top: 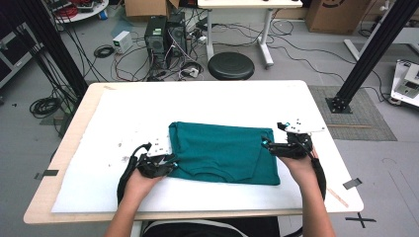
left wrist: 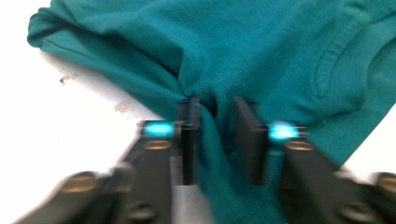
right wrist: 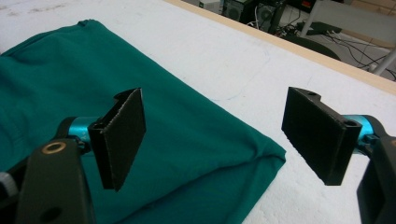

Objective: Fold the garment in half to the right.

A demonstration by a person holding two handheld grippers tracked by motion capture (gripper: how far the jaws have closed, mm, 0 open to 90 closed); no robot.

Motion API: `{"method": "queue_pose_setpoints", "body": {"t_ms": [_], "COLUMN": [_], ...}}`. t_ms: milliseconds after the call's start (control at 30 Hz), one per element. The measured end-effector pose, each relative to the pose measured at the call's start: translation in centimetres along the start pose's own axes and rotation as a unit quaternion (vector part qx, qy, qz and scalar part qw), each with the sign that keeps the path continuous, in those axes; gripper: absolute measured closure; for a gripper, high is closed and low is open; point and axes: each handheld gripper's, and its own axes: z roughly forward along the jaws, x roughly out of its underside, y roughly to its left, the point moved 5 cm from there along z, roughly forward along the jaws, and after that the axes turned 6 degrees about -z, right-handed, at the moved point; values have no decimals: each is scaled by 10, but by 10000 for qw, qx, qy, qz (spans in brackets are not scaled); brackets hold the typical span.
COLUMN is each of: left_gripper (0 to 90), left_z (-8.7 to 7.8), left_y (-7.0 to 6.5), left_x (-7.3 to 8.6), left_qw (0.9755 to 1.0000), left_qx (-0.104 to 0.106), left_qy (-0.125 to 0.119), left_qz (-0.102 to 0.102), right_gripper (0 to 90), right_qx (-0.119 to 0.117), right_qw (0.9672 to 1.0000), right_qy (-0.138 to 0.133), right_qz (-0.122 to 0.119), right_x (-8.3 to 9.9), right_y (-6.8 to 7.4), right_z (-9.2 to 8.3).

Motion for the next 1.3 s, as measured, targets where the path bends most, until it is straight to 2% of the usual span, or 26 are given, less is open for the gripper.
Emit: {"method": "queue_pose_setpoints", "body": {"t_ms": [33, 67, 200, 233, 267, 367, 433, 567, 733, 900, 1100, 1300], "left_gripper": [548, 507, 512, 540, 617, 741, 792, 827, 829, 830, 830, 826], "left_z": [1, 2, 3, 3, 3, 4, 4, 2, -3, -2, -6, -6], "left_y": [-1, -1, -3, -5, -7, -11, -11, -6, 2, 3, 3, 3], "left_x": [1, 2, 0, 0, 0, -1, -2, -2, -3, -2, -4, -5], "left_qw": [10000, 10000, 9999, 9999, 9998, 9994, 9991, 9991, 9994, 9994, 9988, 9987], "left_qx": [23, 15, -63, -7, 41, 76, 36, 89, 164, 156, 338, 363], "left_qy": [78, 55, 94, 57, 33, 58, 48, 20, -106, -84, -287, -318], "left_qz": [-29, 1, 72, 104, 168, 342, 419, 406, 275, 293, 190, 148], "right_gripper": [223, 223, 223, 223, 223, 223, 223, 223, 223, 223, 223, 223], "right_qx": [-9, -14, -18, -18, -33, -52, -75, -90, -137, -260, -526, -740], "right_qw": [10000, 10000, 10000, 10000, 10000, 10000, 10000, 9999, 9998, 9994, 9976, 9952], "right_qy": [0, 1, -9, 7, 3, 19, 27, 38, 18, 5, -77, 12], "right_qz": [1, 4, -8, -6, -16, -61, -57, -95, -175, -246, -442, -641], "right_x": [0, 0, 0, 0, 0, 0, -1, -3, -11, -27, -57, -83], "right_y": [0, 0, 1, 1, 2, 3, 5, 7, 11, 16, 28, 40], "right_z": [0, 1, 1, 2, 2, 4, 5, 6, 10, 21, 41, 61]}}
